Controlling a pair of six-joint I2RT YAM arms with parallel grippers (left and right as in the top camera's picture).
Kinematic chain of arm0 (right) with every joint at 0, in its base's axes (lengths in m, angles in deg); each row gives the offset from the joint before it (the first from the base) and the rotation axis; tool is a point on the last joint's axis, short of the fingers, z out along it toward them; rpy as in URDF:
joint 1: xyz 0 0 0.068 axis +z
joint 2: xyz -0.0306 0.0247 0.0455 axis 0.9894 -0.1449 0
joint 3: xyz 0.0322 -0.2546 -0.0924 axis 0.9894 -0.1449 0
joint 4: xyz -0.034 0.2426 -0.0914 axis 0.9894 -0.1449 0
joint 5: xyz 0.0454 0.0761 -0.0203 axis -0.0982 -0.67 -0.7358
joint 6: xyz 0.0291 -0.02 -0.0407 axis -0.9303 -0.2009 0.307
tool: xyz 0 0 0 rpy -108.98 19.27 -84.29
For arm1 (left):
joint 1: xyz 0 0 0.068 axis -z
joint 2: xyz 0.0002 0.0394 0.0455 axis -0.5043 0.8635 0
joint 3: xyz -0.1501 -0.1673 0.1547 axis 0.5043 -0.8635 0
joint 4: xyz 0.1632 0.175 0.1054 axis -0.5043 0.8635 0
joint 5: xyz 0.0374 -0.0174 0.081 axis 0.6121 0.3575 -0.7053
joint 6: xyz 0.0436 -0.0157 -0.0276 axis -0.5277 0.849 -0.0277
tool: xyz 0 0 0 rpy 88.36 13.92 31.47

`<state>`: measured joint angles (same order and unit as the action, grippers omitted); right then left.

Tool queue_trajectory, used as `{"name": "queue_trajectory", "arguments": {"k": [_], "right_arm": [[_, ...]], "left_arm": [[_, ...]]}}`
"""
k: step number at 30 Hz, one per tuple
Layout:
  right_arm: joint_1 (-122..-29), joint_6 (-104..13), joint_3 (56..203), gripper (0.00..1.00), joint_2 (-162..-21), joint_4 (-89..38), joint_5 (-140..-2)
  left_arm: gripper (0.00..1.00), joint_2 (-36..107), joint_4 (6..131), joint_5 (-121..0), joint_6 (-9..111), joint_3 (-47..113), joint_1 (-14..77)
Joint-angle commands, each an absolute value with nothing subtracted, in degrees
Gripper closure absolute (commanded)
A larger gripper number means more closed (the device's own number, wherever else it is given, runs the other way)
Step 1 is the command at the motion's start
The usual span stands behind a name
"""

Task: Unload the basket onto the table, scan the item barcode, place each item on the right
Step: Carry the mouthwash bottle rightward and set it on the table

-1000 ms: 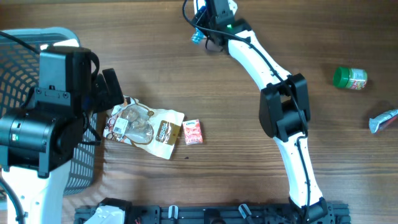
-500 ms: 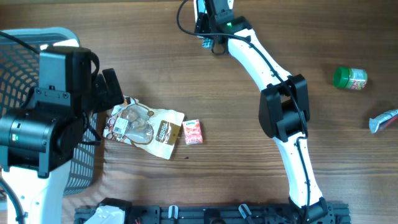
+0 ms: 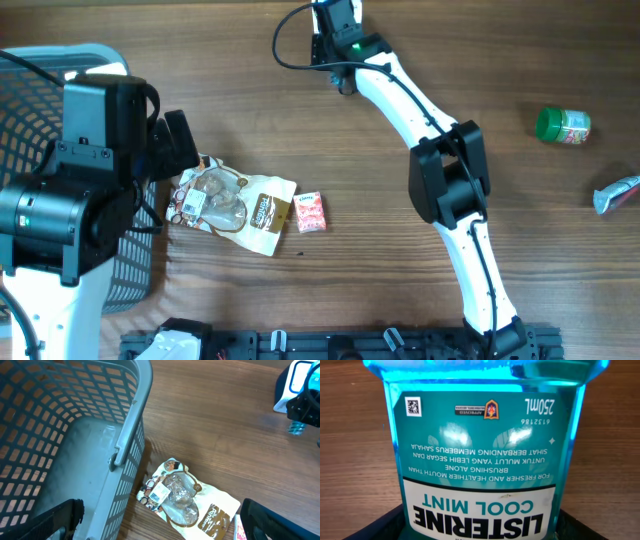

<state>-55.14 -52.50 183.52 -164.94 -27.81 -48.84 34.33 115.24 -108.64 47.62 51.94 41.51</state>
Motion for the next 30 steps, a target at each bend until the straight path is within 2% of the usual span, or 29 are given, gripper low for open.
{"name": "queue_trajectory", "arguments": {"k": [1, 6, 9, 13, 15, 21, 23, 25, 28, 30], "right_arm": [[-54.25, -51.36, 187.14, 0.57, -163.95, -29.34, -46.96], [-54.92, -56.28, 187.67, 0.57, -154.51, -35.53, -43.12], [-57.42, -66.49, 187.67, 0.62, -146.71, -47.04, -42.09], [-65.55, -73.39, 187.28, 0.61, -143.91, -65.29, -42.07], [-70.51, -75.49, 186.25, 0.61, -143.91, -70.04, -42.02], [-86.11, -75.36, 185.11, 0.60, -143.93, -73.10, -42.48], [-90.22, -75.47, 183.25, 0.57, -143.95, -73.05, -42.29], [-95.99, -75.40, 176.85, 0.56, -144.04, -70.72, -41.89], [-101.15, -75.51, 169.18, 0.60, -144.04, -67.68, -42.09], [-104.30, -75.32, 164.22, 0.57, -144.04, -64.49, -42.07]], "left_arm": [[0.00, 34.33, 115.31, -107.90, 47.95, 51.79, 41.35], [0.00, 34.33, 115.31, -107.92, 47.95, 51.79, 41.35], [0.00, 34.33, 115.31, -107.92, 47.95, 51.79, 41.35], [0.00, 34.33, 115.31, -107.92, 47.95, 51.79, 41.35], [0.00, 34.33, 115.31, -107.92, 47.95, 51.79, 41.35], [0.00, 34.33, 115.31, -107.92, 47.93, 51.79, 41.35], [0.00, 34.33, 115.31, -107.92, 47.95, 51.79, 41.35], [0.00, 34.33, 115.31, -107.92, 47.95, 51.79, 41.35], [0.00, 34.33, 115.31, -107.92, 47.95, 51.79, 41.35], [0.00, 34.33, 115.31, -107.92, 47.95, 51.79, 41.35]]}}
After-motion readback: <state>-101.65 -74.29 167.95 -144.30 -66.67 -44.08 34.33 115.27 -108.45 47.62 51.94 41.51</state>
